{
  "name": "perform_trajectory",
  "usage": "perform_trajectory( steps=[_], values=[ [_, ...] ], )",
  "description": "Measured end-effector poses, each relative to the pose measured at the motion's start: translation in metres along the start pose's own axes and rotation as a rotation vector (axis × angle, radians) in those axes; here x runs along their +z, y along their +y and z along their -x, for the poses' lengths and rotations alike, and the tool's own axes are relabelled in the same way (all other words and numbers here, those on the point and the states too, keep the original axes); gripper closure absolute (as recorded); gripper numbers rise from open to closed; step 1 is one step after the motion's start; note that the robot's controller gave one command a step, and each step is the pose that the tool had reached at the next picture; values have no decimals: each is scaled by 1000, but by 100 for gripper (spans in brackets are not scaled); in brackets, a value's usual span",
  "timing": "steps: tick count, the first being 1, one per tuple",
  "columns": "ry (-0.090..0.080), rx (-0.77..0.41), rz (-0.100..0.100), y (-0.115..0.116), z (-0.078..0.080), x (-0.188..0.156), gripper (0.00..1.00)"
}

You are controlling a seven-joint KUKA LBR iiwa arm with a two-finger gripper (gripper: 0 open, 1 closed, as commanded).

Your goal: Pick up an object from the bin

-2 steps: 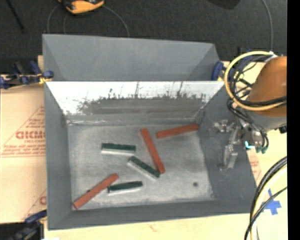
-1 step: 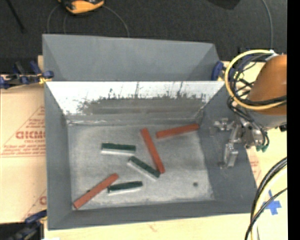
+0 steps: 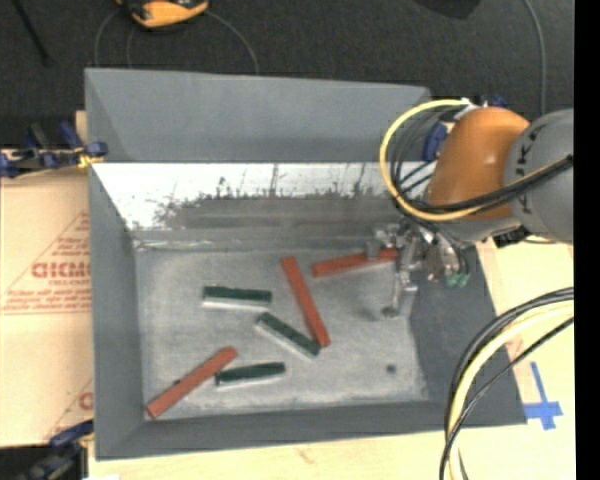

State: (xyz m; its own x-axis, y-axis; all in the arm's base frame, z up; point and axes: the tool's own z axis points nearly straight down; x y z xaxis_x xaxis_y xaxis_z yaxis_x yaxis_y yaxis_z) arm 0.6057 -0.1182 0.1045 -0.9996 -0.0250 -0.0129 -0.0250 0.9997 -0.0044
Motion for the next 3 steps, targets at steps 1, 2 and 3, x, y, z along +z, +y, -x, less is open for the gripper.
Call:
perform_trajectory(
  steps=[1, 2, 3],
  values=[
    [11, -137, 3, 9, 29, 5, 0],
    [5, -160, 3, 12, 47, 4, 0],
    [5, -232, 2, 13, 49, 29, 0]
  ],
)
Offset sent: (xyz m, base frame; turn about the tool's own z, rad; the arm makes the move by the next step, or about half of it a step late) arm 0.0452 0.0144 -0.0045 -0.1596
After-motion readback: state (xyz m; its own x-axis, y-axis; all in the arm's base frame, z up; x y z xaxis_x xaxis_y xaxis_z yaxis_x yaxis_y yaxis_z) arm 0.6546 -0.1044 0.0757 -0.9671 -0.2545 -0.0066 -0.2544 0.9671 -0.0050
